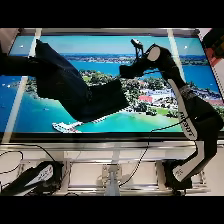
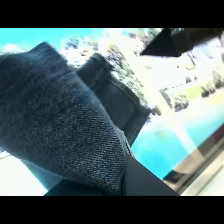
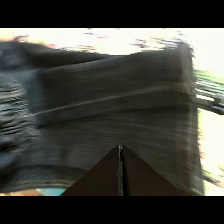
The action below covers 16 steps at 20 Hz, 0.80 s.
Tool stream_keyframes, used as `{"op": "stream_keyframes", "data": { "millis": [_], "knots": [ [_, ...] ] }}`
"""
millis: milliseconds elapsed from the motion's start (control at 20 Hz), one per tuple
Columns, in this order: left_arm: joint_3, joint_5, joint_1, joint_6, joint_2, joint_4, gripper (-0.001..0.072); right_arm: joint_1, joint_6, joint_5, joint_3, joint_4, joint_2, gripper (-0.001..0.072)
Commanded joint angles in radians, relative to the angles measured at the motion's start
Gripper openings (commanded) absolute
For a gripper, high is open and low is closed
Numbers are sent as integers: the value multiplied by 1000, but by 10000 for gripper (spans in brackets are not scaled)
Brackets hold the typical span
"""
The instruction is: Fold the clothes and pants, and hang the long-sleeved shirts on hangers.
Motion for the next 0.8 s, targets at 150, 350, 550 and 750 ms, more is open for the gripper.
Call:
{"op": "stream_keyframes", "data": {
  "millis": [150,350,550,750],
  "knots": [
    [0,-5,23,-39,31,16,52,297,11,-247,0,104,-63,20],
    [0,-5,23,-39,31,34,52,421,23,-330,0,268,-130,19],
    [-2,-5,23,-39,25,34,52,509,13,-321,0,303,-167,19],
    [-11,-5,17,-42,-20,34,52,526,-6,-320,0,297,-170,19]
  ]
}}
